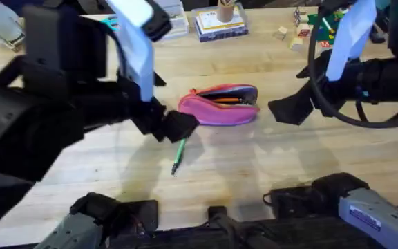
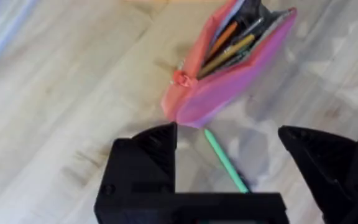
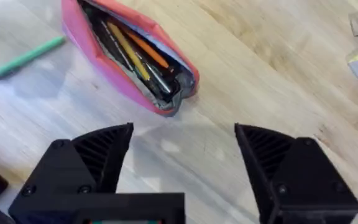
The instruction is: Unzip the bag, pick up the pens from the table one at a time and place them inside, then zip the bag closed.
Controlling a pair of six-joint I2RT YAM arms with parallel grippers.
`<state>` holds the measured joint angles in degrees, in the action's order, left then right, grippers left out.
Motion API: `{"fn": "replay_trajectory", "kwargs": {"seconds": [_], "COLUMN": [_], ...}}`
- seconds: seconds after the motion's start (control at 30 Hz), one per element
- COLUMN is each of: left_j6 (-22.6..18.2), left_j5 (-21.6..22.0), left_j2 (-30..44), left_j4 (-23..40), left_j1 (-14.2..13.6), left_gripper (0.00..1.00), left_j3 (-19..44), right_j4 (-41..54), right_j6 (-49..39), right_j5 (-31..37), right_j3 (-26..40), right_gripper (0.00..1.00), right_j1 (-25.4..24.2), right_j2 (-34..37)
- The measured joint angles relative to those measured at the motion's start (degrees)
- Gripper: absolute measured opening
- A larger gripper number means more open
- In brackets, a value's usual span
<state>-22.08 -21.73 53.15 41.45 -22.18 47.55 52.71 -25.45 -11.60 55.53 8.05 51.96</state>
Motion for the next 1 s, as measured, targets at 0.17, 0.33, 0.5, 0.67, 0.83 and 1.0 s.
{"fn": "replay_trajectory", "kwargs": {"seconds": [0.17,0.33,0.5,0.67,0.83,1.0], "left_j6": [9.64,19.1,23.54,24.97,25.56,26.56], "left_j5": [5.02,11.96,16.64,17.56,16.8,16.34], "left_j2": [0.14,1.6,3.09,5.54,7.8,10.95], "left_j4": [1.68,5.77,9.57,9.77,10.03,10.22], "left_j1": [-6.68,-11.56,-13.58,-13.63,-13.63,-13.63], "left_gripper": [0.993,0.993,0.993,0.993,0.993,0.993], "left_j3": [0.0,0.04,0.09,0.09,0.09,0.09], "right_j4": [0.0,0.0,-0.02,-0.02,-0.02,-0.02], "right_j6": [0.0,0.02,0.17,0.17,0.17,0.17], "right_j5": [0.0,0.02,0.0,0.0,0.0,0.02], "right_j3": [0.0,0.0,0.0,0.0,0.0,0.0], "right_gripper": [0.996,0.997,0.997,0.997,0.997,0.997], "right_j1": [0.0,0.0,0.0,0.0,0.0,0.0], "right_j2": [0.05,0.68,0.76,0.76,0.76,0.76]}}
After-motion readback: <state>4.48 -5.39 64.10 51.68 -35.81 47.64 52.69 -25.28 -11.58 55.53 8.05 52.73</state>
